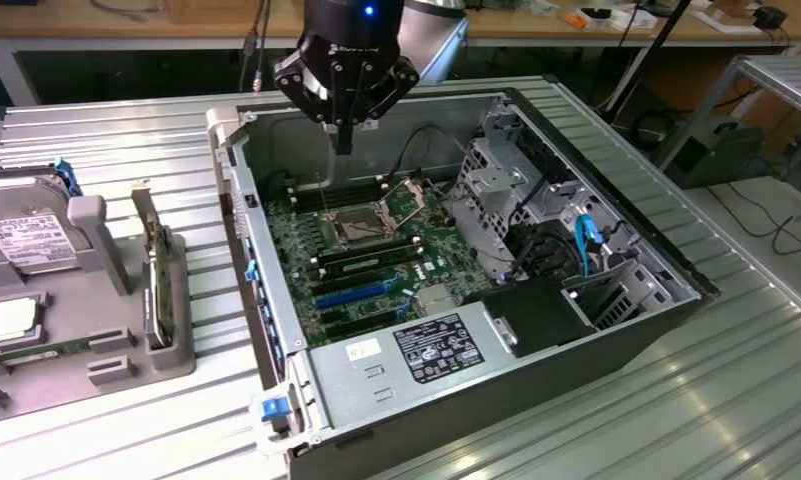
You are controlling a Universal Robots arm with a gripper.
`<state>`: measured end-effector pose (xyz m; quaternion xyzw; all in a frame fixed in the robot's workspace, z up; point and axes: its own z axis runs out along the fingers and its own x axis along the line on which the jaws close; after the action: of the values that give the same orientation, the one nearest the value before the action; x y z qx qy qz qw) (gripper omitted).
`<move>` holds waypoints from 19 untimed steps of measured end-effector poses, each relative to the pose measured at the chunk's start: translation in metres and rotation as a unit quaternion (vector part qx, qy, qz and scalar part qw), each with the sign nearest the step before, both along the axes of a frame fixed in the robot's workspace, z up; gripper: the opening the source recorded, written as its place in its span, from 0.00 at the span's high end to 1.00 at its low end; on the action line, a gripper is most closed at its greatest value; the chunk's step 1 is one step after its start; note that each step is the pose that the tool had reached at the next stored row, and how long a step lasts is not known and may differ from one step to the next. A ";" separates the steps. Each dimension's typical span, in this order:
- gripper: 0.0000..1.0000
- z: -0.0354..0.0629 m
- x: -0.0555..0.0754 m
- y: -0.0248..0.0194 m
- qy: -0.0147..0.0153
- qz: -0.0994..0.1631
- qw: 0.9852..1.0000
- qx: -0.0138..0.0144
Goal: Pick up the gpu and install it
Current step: 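Reach for the gpu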
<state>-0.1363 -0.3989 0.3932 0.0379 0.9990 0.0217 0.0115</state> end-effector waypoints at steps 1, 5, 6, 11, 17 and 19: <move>0.89 0.0000 0.000 0.0000 0.000 0.000 1.000 0.000; 0.89 0.0000 -0.007 0.0000 0.000 0.000 1.000 0.000; 0.89 0.0000 -0.008 0.0000 0.000 0.000 1.000 0.000; 0.89 0.0000 -0.014 0.0000 0.000 0.000 1.000 0.000; 0.89 -0.0001 -0.023 0.0000 0.000 0.000 1.000 0.000; 0.89 -0.0002 -0.026 0.0000 0.000 0.000 1.000 0.000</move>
<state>-0.1627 -0.3989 0.3931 0.0379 0.9990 0.0217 0.0115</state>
